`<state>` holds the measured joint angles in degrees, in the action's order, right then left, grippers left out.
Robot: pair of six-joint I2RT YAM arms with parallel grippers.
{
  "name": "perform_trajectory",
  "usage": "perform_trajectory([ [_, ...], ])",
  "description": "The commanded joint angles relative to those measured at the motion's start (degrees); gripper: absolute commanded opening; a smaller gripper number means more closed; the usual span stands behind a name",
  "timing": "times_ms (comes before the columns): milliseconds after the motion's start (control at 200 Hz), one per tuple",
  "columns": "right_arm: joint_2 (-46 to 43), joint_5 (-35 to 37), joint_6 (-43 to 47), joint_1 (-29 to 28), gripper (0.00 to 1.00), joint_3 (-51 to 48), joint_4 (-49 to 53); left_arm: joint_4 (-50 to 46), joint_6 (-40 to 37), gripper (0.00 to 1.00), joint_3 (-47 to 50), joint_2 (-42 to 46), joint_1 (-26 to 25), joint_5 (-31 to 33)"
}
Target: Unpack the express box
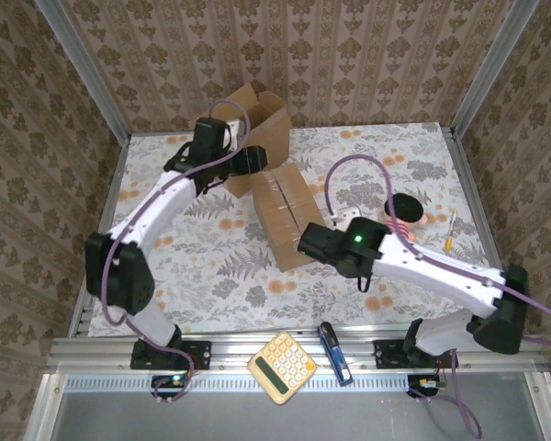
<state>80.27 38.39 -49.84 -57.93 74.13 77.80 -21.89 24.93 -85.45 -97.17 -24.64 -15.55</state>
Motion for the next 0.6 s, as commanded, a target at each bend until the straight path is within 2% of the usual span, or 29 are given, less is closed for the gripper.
perform_trajectory([
  [0, 3.9, 2.0, -2.7, 0.5, 0.00, -0.7, -2.1, -5.1, -7.9, 0.66, -4.4, -4.2, 0.5, 2.1],
  [295, 13.1, 1.2, 1.0, 3.1, 0.00, 2.0, -6.9, -7.5, -9.3, 0.65, -7.2, -8.7, 0.5, 4.0],
  [595, 22.0, 2.0, 10.3, 9.1, 0.00, 9.3, -12.0, -7.4, -7.8, 0.66, 1.1, -3.7, 0.3, 3.6],
])
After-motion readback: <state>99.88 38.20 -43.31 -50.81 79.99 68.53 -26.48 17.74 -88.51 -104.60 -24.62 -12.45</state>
